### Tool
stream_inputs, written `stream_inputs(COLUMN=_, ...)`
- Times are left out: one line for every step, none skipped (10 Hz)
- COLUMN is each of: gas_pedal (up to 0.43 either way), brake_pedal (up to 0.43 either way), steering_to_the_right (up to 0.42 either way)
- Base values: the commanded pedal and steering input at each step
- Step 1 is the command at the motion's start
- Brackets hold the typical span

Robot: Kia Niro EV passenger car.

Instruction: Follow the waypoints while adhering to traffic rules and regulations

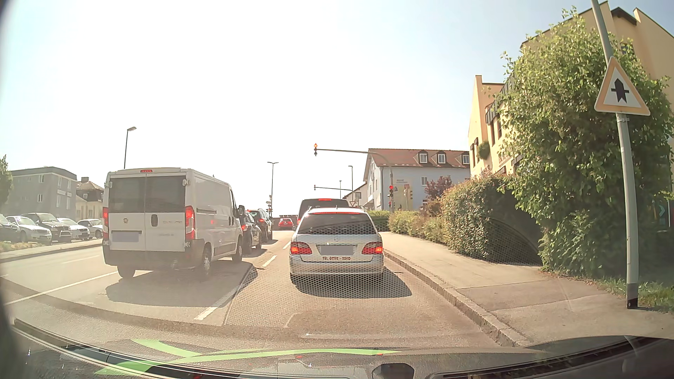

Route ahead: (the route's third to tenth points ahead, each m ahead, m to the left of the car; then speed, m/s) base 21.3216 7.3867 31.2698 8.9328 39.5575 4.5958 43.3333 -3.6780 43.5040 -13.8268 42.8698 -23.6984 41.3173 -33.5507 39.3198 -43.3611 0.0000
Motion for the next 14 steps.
stream_inputs(gas_pedal=0.000, brake_pedal=0.207, steering_to_the_right=-0.014)
stream_inputs(gas_pedal=0.000, brake_pedal=0.207, steering_to_the_right=-0.014)
stream_inputs(gas_pedal=0.000, brake_pedal=0.207, steering_to_the_right=-0.015)
stream_inputs(gas_pedal=0.000, brake_pedal=0.207, steering_to_the_right=-0.015)
stream_inputs(gas_pedal=0.000, brake_pedal=0.207, steering_to_the_right=-0.015)
stream_inputs(gas_pedal=0.000, brake_pedal=0.207, steering_to_the_right=-0.015)
stream_inputs(gas_pedal=0.000, brake_pedal=0.207, steering_to_the_right=-0.014)
stream_inputs(gas_pedal=0.000, brake_pedal=0.207, steering_to_the_right=-0.014)
stream_inputs(gas_pedal=0.000, brake_pedal=0.207, steering_to_the_right=-0.015)
stream_inputs(gas_pedal=0.000, brake_pedal=0.207, steering_to_the_right=-0.015)
stream_inputs(gas_pedal=0.000, brake_pedal=0.207, steering_to_the_right=-0.015)
stream_inputs(gas_pedal=0.000, brake_pedal=0.207, steering_to_the_right=-0.014)
stream_inputs(gas_pedal=0.000, brake_pedal=0.207, steering_to_the_right=-0.015)
stream_inputs(gas_pedal=0.000, brake_pedal=0.207, steering_to_the_right=-0.014)
